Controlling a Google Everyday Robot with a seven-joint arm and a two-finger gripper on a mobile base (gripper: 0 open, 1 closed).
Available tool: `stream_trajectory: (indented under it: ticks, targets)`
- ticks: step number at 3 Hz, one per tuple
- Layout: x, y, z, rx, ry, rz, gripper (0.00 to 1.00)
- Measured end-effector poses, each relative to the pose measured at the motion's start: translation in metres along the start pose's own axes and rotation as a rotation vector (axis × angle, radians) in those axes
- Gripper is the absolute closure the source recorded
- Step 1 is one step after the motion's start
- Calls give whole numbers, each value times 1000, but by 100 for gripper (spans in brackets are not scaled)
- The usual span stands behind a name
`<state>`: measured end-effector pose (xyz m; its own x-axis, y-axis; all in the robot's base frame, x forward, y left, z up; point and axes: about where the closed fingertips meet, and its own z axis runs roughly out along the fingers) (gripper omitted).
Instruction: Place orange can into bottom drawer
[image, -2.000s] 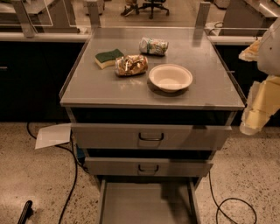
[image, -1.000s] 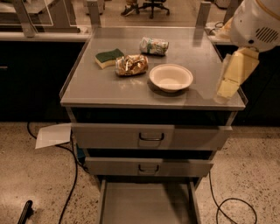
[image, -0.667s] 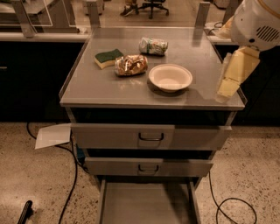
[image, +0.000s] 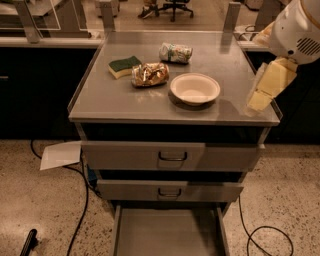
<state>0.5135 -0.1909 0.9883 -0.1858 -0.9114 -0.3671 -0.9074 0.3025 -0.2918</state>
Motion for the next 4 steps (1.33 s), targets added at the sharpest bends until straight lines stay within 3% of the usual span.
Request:
stream_trajectory:
  ticks: [3,4]
  targets:
    - [-76,-74,58,-16,-175,-116,0]
    - [-79,-77,58,-13,-181,-118,0]
